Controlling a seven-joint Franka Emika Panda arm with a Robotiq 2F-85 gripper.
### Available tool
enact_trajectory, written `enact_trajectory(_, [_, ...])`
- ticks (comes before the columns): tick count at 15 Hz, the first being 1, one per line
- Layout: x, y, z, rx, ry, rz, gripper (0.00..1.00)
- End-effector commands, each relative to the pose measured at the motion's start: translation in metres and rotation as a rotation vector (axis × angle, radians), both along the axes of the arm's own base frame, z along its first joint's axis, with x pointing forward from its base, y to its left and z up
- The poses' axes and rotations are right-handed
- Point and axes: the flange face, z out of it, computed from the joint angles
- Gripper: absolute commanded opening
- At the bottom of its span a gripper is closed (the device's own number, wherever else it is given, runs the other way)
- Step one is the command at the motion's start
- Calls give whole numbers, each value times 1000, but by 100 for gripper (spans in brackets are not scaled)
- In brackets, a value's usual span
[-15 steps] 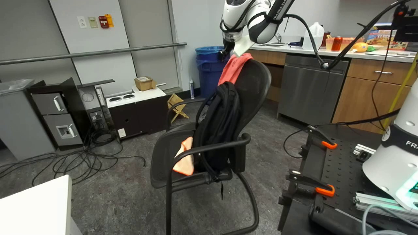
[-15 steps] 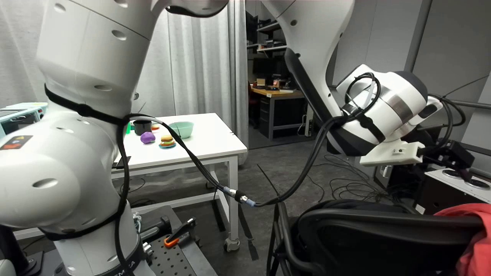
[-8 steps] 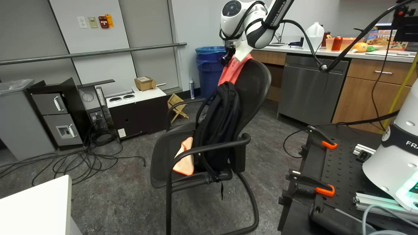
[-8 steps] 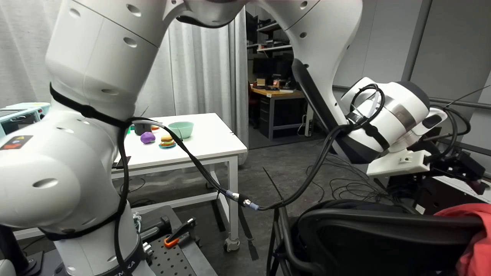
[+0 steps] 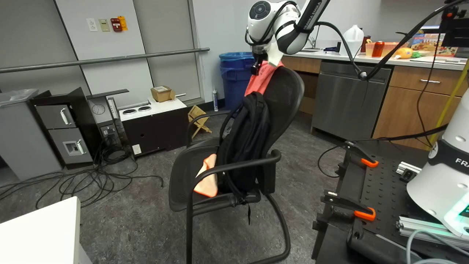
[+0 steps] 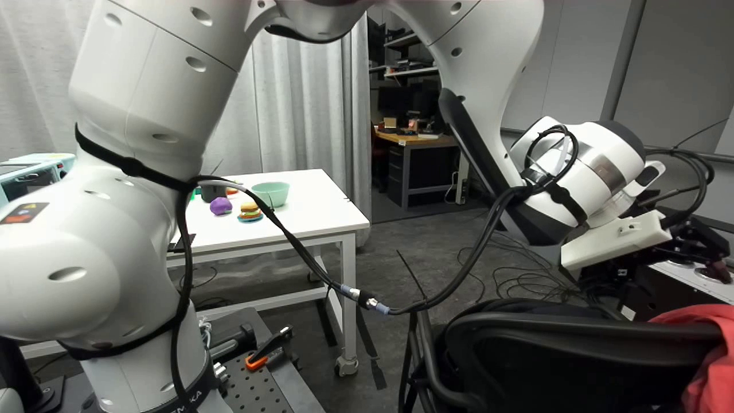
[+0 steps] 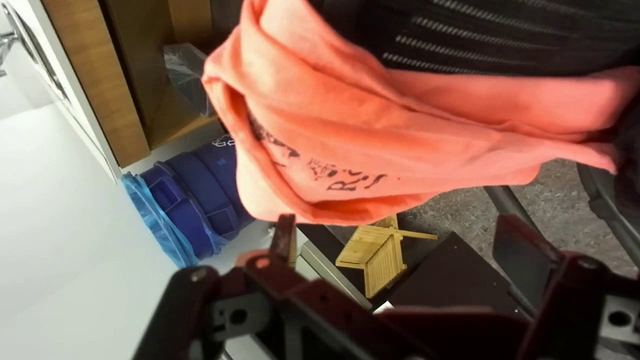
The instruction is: Remove the peach cloth and sweatshirt from the backrest of the chair
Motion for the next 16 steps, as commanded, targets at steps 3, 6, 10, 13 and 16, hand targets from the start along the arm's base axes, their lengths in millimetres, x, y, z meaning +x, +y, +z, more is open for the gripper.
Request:
enact_trajectory(3, [3, -11, 1, -104, 171, 134, 100])
enact_trajectory(6, [0, -15, 0, -139, 258, 183, 100])
enact_trajectory(10, [-3, -30, -2, -183, 354, 210, 100])
enact_trajectory(13, [-4, -39, -4, -213, 383, 212, 100])
enact_trajectory(16, [-5, -43, -7, -227, 402, 219, 100])
